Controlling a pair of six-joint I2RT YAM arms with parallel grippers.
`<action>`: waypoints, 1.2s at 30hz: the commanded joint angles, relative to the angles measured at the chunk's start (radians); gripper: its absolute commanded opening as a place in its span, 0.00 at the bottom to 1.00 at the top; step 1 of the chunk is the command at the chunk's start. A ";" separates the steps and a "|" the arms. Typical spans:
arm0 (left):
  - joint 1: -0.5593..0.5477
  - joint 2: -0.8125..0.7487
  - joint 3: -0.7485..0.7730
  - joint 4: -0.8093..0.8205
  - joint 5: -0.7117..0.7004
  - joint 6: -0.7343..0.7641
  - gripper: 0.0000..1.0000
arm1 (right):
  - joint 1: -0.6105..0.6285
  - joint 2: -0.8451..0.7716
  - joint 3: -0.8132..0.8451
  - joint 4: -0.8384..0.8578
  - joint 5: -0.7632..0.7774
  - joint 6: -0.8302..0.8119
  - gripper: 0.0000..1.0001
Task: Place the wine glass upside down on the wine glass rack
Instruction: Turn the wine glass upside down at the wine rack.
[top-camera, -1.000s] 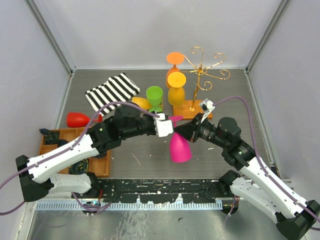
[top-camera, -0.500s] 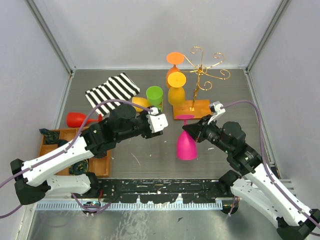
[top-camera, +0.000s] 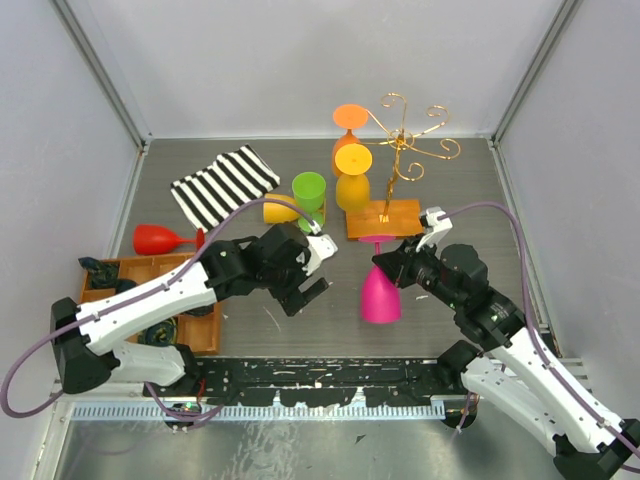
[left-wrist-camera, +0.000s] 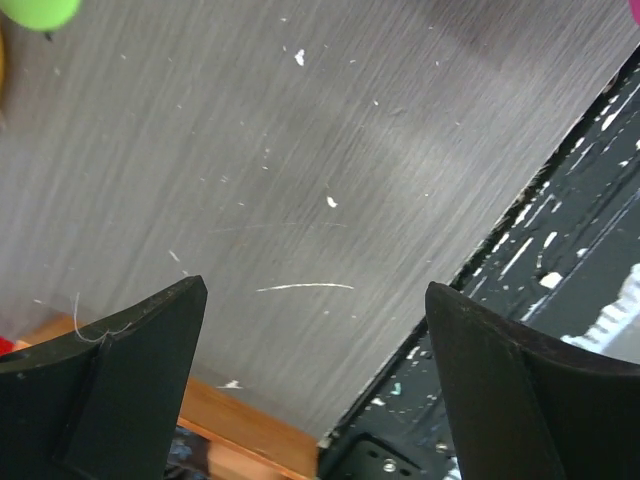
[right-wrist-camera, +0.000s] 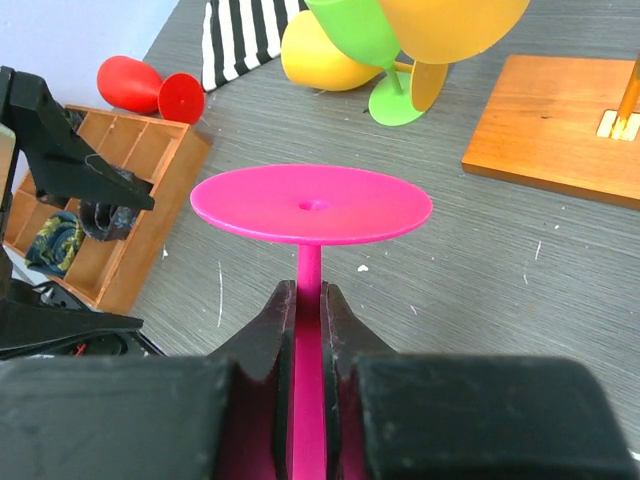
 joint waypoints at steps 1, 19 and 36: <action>0.002 0.026 0.035 -0.038 0.037 -0.207 0.98 | 0.006 -0.018 0.058 0.009 0.026 -0.012 0.01; 0.006 0.131 0.435 0.253 -0.449 -0.024 0.98 | 0.006 -0.080 0.056 -0.090 0.171 0.013 0.01; 0.033 0.635 1.068 0.409 -0.357 0.153 0.96 | 0.006 -0.160 0.031 -0.165 0.192 0.078 0.01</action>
